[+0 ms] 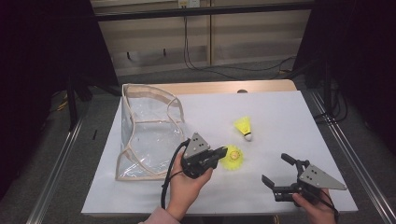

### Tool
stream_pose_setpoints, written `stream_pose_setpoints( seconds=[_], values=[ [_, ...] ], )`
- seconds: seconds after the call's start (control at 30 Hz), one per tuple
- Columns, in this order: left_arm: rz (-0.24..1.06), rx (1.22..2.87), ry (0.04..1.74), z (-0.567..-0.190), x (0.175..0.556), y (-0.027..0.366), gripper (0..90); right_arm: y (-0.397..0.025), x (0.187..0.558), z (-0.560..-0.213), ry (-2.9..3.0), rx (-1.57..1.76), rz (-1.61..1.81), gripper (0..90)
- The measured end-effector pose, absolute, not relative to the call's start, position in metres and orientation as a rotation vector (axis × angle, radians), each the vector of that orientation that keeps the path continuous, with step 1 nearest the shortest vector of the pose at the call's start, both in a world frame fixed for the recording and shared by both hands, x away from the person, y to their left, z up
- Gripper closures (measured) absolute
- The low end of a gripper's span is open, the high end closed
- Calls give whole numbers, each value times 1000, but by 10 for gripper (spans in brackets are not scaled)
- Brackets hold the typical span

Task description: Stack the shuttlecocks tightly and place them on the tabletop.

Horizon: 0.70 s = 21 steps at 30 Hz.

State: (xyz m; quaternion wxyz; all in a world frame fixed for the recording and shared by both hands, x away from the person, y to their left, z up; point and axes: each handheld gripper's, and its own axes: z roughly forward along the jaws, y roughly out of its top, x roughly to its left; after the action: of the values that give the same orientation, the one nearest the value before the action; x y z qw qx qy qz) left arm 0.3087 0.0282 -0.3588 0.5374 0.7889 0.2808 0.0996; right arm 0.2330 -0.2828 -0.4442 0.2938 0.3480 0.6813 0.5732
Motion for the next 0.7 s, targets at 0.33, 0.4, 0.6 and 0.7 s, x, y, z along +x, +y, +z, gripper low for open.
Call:
stream_pose_setpoints(
  seconds=[0.33, 0.4, 0.6, 0.7],
  values=[
    [250, 1851, 749, -360, 330, 21, 893, -284, 233, -444, 1812, 928, 1535, 10],
    [248, 1849, 751, -360, 331, 20, 893, -284, 233, -444, 1812, 927, 1535, 11],
    [240, 1845, 777, -362, 336, 16, 892, -283, 233, -444, 1814, 926, 1537, 11],
    [244, 1829, 789, -363, 339, 15, 892, -284, 233, -444, 1812, 928, 1536, 11]
  ],
)
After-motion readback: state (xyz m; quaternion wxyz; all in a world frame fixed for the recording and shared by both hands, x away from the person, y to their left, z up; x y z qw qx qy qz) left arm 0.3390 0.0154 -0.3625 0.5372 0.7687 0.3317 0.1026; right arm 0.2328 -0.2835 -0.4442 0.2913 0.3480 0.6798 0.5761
